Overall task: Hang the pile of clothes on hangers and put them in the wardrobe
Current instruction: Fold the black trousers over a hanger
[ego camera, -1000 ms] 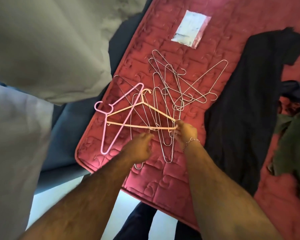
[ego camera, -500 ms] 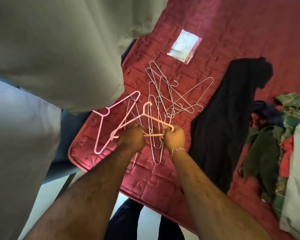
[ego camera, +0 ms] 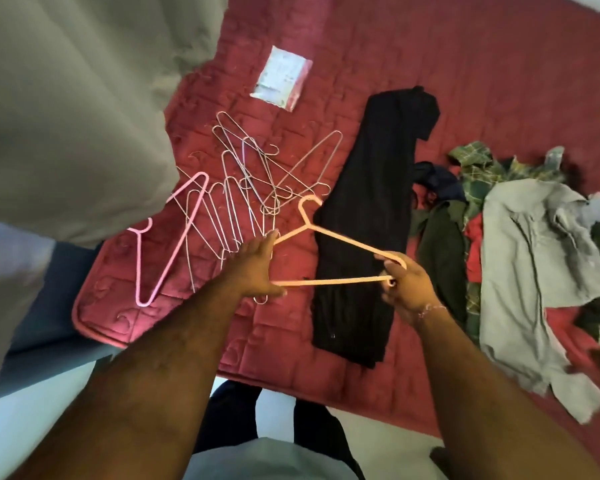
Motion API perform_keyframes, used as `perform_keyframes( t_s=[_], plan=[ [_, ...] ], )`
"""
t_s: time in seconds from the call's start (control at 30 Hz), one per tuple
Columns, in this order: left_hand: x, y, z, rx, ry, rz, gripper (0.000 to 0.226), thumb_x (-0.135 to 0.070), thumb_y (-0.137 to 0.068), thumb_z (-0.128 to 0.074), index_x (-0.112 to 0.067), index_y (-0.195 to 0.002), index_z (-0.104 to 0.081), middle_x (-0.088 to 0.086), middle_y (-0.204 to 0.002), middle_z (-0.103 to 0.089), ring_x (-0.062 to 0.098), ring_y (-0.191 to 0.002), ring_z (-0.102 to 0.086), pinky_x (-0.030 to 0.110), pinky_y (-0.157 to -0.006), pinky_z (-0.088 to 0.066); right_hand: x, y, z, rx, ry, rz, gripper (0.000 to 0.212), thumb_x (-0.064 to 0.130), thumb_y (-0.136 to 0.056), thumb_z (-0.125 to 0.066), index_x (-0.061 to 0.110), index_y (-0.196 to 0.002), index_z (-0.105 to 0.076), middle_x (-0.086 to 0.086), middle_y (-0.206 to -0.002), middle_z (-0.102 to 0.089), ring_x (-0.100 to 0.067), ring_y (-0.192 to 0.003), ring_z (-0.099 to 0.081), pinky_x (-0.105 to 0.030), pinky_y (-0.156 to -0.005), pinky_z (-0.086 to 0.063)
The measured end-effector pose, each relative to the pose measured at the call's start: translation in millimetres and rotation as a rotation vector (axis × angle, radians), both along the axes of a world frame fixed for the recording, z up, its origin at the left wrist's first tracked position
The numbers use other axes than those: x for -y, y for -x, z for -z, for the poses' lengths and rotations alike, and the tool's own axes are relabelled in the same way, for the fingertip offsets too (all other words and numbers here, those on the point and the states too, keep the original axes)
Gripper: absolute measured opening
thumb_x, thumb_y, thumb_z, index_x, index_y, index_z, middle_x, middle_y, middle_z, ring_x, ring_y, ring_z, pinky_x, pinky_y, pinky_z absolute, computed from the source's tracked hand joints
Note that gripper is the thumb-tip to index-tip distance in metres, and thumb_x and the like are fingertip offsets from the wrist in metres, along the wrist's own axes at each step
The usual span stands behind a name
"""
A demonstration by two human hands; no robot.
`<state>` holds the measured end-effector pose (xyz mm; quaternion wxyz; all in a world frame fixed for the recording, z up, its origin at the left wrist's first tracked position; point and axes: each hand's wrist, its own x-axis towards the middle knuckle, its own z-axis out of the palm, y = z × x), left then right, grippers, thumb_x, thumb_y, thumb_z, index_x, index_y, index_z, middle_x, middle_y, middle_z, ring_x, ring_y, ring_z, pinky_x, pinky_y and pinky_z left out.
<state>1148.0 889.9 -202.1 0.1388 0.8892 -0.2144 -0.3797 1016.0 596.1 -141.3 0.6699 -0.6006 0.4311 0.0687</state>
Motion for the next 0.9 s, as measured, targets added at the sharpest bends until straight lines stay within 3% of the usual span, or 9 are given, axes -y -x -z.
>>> perform_keyframes(
  t_s=[0.13, 0.27, 0.33, 0.4, 0.47, 0.5, 0.6, 0.7, 0.9],
  plan=[
    [28.5, 22.9, 7.2, 0.015, 0.021, 0.082, 0.127, -0.047, -0.064, -0.09, -0.025, -0.162, -0.013, 0.009, -0.149, -0.048, 0.035, -0.137, -0.045, 0.048, -0.11, -0.043, 27.7, 64.9, 20.5, -0.027, -0.042, 0.13, 0.018, 0.017, -0.105, -0.057, 0.005, -0.112, -0.067, -0.002, -0.057, -0.043, -0.011, -0.044, -0.036, -0.024, -0.044, -0.028],
    [49.9, 57.0, 18.6, -0.129, -0.034, 0.231, 0.129, -0.032, -0.068, -0.09, -0.017, -0.164, -0.006, 0.02, -0.159, -0.03, 0.04, -0.148, -0.03, 0.043, -0.12, -0.033, 28.3, 122.1, 59.5, -0.183, 0.143, 0.379, 0.013, 0.027, -0.087, -0.08, 0.019, -0.08, -0.073, 0.006, -0.054, -0.054, -0.013, -0.049, -0.047, -0.03, -0.051, -0.043],
    [62.1, 79.4, 25.1, -0.094, -0.055, 0.299, 0.129, -0.031, -0.066, -0.09, -0.019, -0.164, -0.008, 0.018, -0.16, -0.028, 0.04, -0.146, -0.032, 0.048, -0.118, -0.036, 23.2, 141.1, 76.1, -0.257, 0.208, 0.46, 0.023, 0.026, -0.077, -0.087, 0.017, -0.094, -0.073, 0.002, -0.07, -0.064, -0.011, -0.055, -0.056, -0.035, -0.066, -0.048],
    [73.9, 102.2, 31.6, 0.009, -0.06, 0.353, 0.122, -0.032, -0.064, -0.088, -0.018, -0.161, -0.016, 0.013, -0.151, -0.038, 0.036, -0.137, -0.041, 0.048, -0.11, -0.043, 12.6, 154.7, 79.1, -0.451, 0.362, 0.409, 0.056, 0.019, -0.078, -0.088, 0.007, -0.125, -0.059, -0.012, -0.104, -0.064, -0.017, -0.08, -0.066, -0.034, -0.078, -0.053],
    [83.5, 124.1, 38.8, 0.092, -0.073, 0.398, 0.117, -0.034, -0.063, -0.087, -0.019, -0.159, -0.02, 0.01, -0.143, -0.044, 0.033, -0.129, -0.046, 0.046, -0.104, -0.046, 3.3, 171.0, 77.4, -0.656, 0.693, 0.225, 0.072, 0.024, -0.075, -0.089, 0.01, -0.136, -0.053, -0.02, -0.13, -0.053, -0.039, -0.114, -0.055, -0.044, -0.094, -0.047],
    [88.2, 134.3, 42.1, 0.121, -0.089, 0.415, 0.116, -0.035, -0.064, -0.086, -0.02, -0.158, -0.02, 0.008, -0.139, -0.046, 0.031, -0.126, -0.047, 0.045, -0.103, -0.046, 1.4, 178.5, 81.4, -0.634, 0.785, 0.134, 0.067, 0.024, -0.074, -0.088, 0.012, -0.132, -0.057, -0.02, -0.13, -0.052, -0.042, -0.117, -0.051, -0.048, -0.095, -0.046],
    [94.5, 159.9, 59.4, 0.141, -0.105, 0.415, 0.114, -0.033, -0.069, -0.087, -0.022, -0.159, -0.019, 0.007, -0.131, -0.046, 0.029, -0.121, -0.047, 0.042, -0.103, -0.043, -0.5, 190.8, 112.4, -0.488, 0.551, -0.125, 0.042, 0.018, -0.079, -0.084, 0.008, -0.117, -0.068, -0.014, -0.114, -0.065, -0.032, -0.106, -0.061, -0.044, -0.097, -0.052],
    [94.9, 177.8, 82.7, 0.123, -0.129, 0.427, 0.112, -0.03, -0.073, -0.085, -0.023, -0.161, -0.015, 0.011, -0.135, -0.044, 0.033, -0.128, -0.045, 0.044, -0.109, -0.043, -4.8, 197.6, 154.8, -0.554, 0.28, -0.234, 0.064, 0.036, -0.073, -0.085, 0.007, -0.126, -0.065, -0.012, -0.118, -0.069, -0.03, -0.112, -0.066, -0.041, -0.102, -0.052],
    [90.5, 205.4, 109.6, 0.186, -0.315, 0.37, 0.117, -0.044, -0.085, -0.077, -0.041, -0.161, 0.012, 0.016, -0.153, -0.033, 0.038, -0.145, -0.034, 0.06, -0.103, -0.044, -21.8, 198.8, 223.3, -0.509, 0.067, 0.239, 0.108, 0.051, -0.045, -0.088, 0.01, -0.139, -0.053, -0.015, -0.13, -0.064, -0.033, -0.117, -0.064, -0.045, -0.105, -0.052]
  ],
)
